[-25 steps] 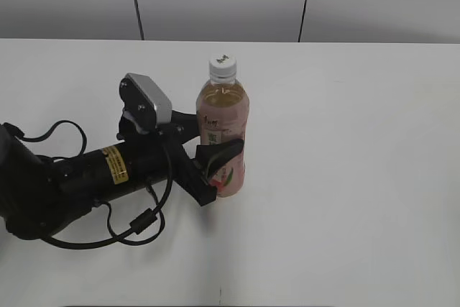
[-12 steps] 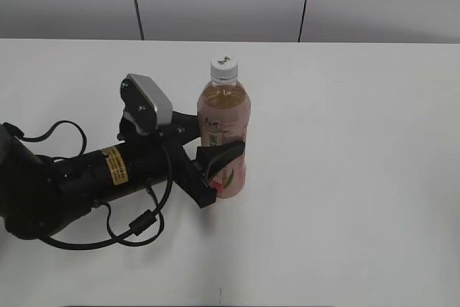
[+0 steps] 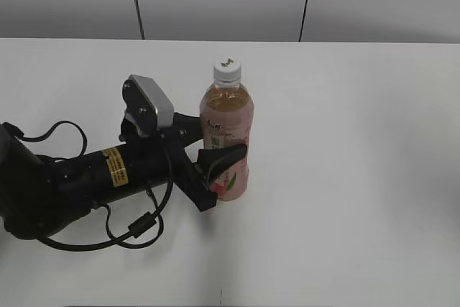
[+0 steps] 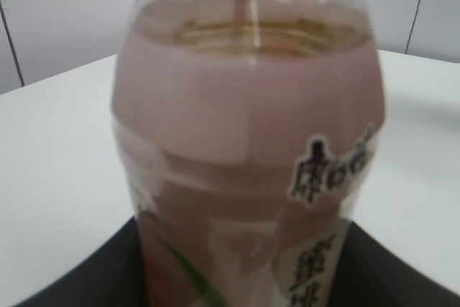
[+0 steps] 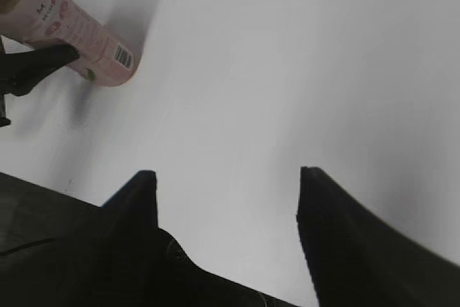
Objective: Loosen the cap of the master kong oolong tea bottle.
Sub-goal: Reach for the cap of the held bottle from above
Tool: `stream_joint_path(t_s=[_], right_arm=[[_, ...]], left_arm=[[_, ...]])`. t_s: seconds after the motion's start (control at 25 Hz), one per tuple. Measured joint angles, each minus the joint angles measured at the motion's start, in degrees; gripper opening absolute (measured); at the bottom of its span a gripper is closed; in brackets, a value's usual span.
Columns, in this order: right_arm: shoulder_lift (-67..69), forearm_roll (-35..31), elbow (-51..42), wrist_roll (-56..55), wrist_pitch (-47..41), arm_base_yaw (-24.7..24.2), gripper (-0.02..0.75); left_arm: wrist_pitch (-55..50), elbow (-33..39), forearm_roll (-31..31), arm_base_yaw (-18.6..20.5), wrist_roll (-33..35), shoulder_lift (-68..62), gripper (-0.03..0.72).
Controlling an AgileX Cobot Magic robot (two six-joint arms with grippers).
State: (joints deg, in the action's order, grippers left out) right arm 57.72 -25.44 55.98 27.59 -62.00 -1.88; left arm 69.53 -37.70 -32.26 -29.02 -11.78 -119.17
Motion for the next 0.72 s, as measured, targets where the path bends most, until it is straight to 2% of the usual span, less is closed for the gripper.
stream_joint_path(t_s=[0.24,0.56,0.72], right_arm=[[14.2,-1.0,12.4,0.4,-1.2,6.9,0.447],[25.8,-1.2,18.2,-6.5,-1.0,21.4,0.445],[29.4,-1.5,23.2,-10.7,-0.7,25.6,0.445]], left_arm=[[0.0,0.0,0.7,0.0,0.2,0.0,0.384],[-2.2,0.0,1.7,0.0,1.5,1.1,0.384],[-4.6,0.0,2.3,0.0,1.7,2.4,0.384]])
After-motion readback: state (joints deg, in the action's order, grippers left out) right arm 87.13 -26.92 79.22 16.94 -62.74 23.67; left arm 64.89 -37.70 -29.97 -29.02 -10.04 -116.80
